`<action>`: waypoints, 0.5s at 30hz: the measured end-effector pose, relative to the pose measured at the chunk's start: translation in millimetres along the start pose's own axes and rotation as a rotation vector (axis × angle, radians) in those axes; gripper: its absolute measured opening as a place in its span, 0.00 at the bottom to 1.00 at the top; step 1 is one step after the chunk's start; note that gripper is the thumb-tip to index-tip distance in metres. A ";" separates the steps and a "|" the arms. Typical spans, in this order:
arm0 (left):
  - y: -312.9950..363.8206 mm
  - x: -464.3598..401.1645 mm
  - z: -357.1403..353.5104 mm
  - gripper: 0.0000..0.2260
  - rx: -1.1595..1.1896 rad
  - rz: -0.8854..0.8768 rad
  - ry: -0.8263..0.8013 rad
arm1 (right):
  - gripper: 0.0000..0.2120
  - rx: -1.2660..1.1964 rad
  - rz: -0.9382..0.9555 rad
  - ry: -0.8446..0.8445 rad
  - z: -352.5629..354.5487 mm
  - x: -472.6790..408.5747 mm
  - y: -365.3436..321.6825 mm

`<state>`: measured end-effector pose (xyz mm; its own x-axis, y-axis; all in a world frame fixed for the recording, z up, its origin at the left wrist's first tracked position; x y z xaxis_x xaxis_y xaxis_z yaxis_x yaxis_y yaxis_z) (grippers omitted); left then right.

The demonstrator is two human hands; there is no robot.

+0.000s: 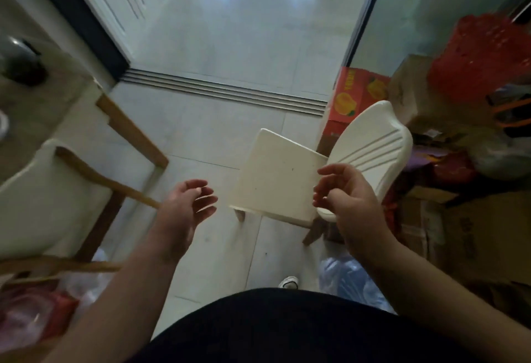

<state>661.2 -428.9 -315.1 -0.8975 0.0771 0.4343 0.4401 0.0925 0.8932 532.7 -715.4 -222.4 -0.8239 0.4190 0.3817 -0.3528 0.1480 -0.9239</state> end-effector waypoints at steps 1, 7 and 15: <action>6.1 14.0 18.6 0.11 0.003 -0.040 0.039 | 0.18 0.032 0.029 -0.053 -16.2 7.5 -2.7; 35.9 115.9 148.3 0.11 -0.075 -0.250 0.276 | 0.21 0.045 0.131 -0.308 -135.6 69.0 -18.6; 28.4 295.3 343.0 0.11 -0.068 -0.372 0.669 | 0.23 -0.010 0.132 -0.569 -288.9 200.0 11.0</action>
<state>418.6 -63.0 -201.6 -0.8217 -0.5665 0.0631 0.1227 -0.0677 0.9901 492.2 -371.2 -163.7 -0.9701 -0.1120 0.2151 -0.2295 0.1366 -0.9637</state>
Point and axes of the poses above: each hand's wrist, its own x-axis away from the middle knuckle, its own z-axis out of the back of the hand, y = z × x, the point moved 6 cm from there along -x, towards the middle knuckle, and after that the axes turned 7 degrees about -z, right-handed, at the moved point
